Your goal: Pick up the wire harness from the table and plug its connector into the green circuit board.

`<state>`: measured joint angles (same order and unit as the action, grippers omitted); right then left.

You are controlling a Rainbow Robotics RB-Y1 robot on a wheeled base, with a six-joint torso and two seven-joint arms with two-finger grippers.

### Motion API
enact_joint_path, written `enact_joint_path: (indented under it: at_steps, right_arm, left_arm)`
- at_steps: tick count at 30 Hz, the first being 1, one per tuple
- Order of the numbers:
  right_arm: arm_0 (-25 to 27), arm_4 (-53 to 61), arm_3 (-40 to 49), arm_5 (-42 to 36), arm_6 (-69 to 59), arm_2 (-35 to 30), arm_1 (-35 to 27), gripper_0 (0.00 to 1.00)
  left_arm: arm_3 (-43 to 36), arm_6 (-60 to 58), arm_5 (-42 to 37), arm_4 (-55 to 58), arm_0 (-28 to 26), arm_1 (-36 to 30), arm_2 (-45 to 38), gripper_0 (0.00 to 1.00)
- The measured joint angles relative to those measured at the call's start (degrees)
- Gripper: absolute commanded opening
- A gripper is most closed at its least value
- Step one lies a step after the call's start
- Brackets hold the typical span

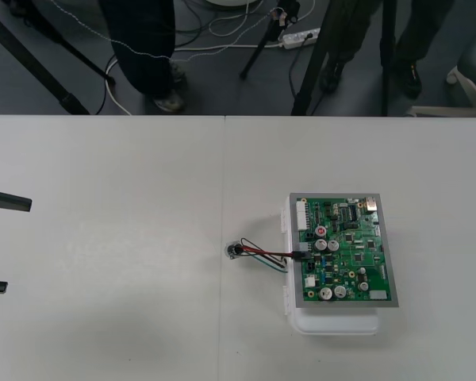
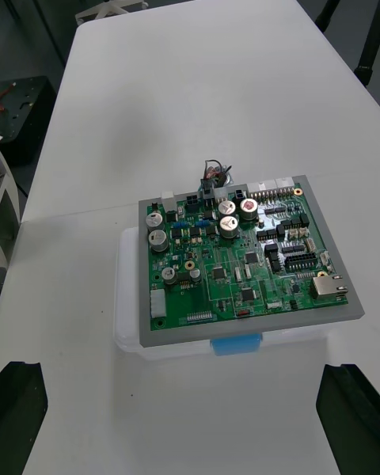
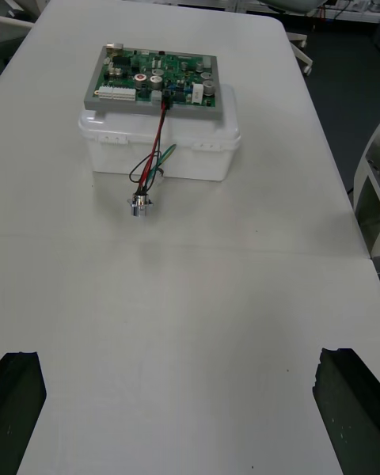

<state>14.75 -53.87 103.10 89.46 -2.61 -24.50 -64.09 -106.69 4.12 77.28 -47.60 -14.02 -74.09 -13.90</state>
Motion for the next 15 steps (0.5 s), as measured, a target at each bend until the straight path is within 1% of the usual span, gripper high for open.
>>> enact_joint_path:
  at_steps: [15]
  right_arm:
    - [0.0, 0.0, 0.0, 0.0, 0.0, 0.0, 0.0, 1.0]
  left_arm:
    - [0.0, 0.0, 0.0, 0.0, 0.0, 0.0, 0.0, 1.0]
